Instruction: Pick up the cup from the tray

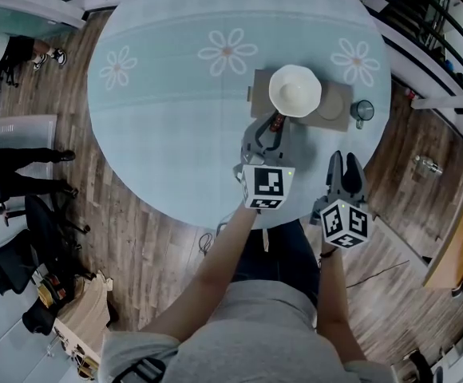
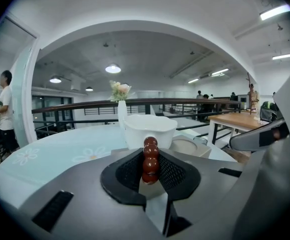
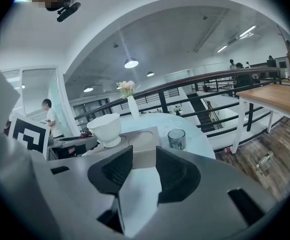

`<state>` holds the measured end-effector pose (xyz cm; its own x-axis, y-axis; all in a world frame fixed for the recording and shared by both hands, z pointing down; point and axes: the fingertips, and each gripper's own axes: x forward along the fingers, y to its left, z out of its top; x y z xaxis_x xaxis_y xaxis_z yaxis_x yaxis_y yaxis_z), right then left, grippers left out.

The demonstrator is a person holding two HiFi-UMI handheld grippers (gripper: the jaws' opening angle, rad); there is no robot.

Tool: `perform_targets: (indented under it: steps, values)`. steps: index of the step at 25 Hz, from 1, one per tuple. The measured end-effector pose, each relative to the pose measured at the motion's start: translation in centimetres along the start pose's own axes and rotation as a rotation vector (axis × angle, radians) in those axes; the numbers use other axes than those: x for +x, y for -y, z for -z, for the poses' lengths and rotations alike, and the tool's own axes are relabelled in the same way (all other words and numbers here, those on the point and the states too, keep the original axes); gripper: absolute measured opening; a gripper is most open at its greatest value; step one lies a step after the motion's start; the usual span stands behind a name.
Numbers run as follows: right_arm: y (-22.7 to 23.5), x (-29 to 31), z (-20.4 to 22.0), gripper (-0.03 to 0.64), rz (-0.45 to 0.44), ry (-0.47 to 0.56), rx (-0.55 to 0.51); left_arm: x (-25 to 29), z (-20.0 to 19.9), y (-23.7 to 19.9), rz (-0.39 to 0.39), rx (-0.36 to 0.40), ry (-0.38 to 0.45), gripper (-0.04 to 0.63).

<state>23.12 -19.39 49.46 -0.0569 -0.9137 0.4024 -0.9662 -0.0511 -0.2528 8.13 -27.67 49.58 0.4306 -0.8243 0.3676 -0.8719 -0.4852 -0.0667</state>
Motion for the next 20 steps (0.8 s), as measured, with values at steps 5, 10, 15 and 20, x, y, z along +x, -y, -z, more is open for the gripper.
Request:
perform_targets:
  steps: [5,10,15,20]
  values:
    - [0.0,0.1,0.2,0.140,-0.002,-0.006,0.008,-0.1,-0.6,-0.3,-0.007,0.018,0.019,0.043]
    - [0.3,0.3,0.3,0.140,-0.001,-0.010,0.016,0.1,-1.7,-0.6,0.022,-0.014,0.044,0.038]
    - [0.5,0.2,0.1,0.137,0.001,-0.006,0.022,0.0,-2.2,-0.7,0.032,0.001,0.040,0.037]
    - [0.6,0.2,-0.1,0.135,0.004,-0.004,0.024,0.0,-2.8,-1.0,0.041,-0.008,0.038,0.035]
